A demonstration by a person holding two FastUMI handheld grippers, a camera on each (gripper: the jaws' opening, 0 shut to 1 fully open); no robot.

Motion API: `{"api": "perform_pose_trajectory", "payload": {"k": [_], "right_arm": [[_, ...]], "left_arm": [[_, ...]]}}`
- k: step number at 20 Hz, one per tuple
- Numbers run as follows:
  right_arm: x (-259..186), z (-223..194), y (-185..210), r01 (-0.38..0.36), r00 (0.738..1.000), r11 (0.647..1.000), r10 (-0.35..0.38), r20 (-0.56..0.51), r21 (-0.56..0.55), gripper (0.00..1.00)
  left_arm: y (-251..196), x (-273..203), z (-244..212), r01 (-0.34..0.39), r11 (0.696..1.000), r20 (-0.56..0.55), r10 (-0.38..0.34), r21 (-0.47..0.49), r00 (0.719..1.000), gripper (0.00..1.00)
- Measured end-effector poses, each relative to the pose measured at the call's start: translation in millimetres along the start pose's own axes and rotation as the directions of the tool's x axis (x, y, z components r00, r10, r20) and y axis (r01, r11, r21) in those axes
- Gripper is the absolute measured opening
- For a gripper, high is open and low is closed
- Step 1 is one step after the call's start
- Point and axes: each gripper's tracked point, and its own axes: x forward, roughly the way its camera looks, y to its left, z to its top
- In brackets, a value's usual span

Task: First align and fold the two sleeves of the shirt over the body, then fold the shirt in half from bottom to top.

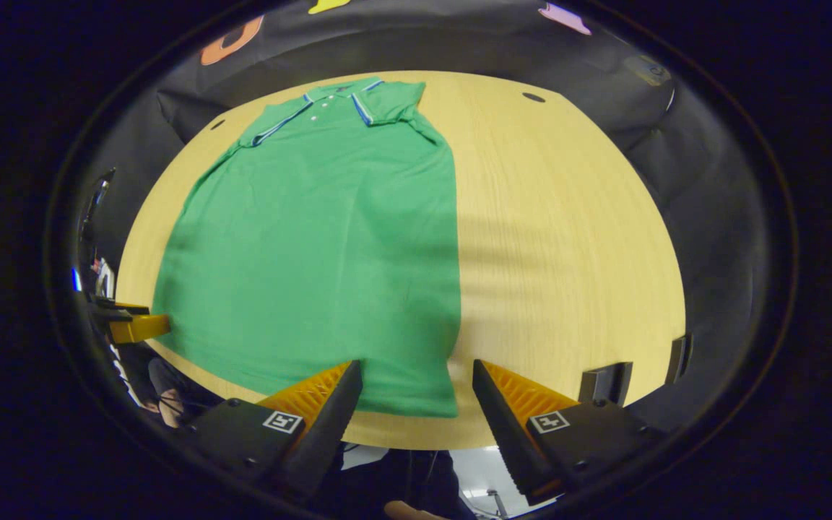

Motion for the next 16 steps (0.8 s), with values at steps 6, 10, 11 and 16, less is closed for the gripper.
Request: {"api": "perform_pose_trajectory", "payload": {"k": [6,10,11,16], "right_arm": [[6.9,-4.9,2.6,0.013,0.997,0.999,-0.009,-0.08,0.049,0.94],[8.4,-5.6,4.6,0.014,0.99,1.0,-0.01,-0.142,0.026,0.96],[8.8,-3.6,4.6,0.012,0.987,1.0,-0.009,-0.158,0.02,0.93],[6.4,-3.5,4.6,0.017,0.969,1.0,-0.011,-0.246,0.021,0.94]], "left_arm": [[-2.9,3.7,2.6,0.03,0.999,-0.042,-0.031,-0.022,0.999,0.99],[-0.8,4.1,1.0,0.03,0.999,-0.095,-0.033,-0.035,0.995,0.99],[-1.9,3.6,1.8,0.03,0.999,-0.103,-0.034,-0.033,0.994,0.99],[-4.9,5.5,3.5,0.038,0.999,-0.15,-0.039,-0.006,0.988,0.98]]}}
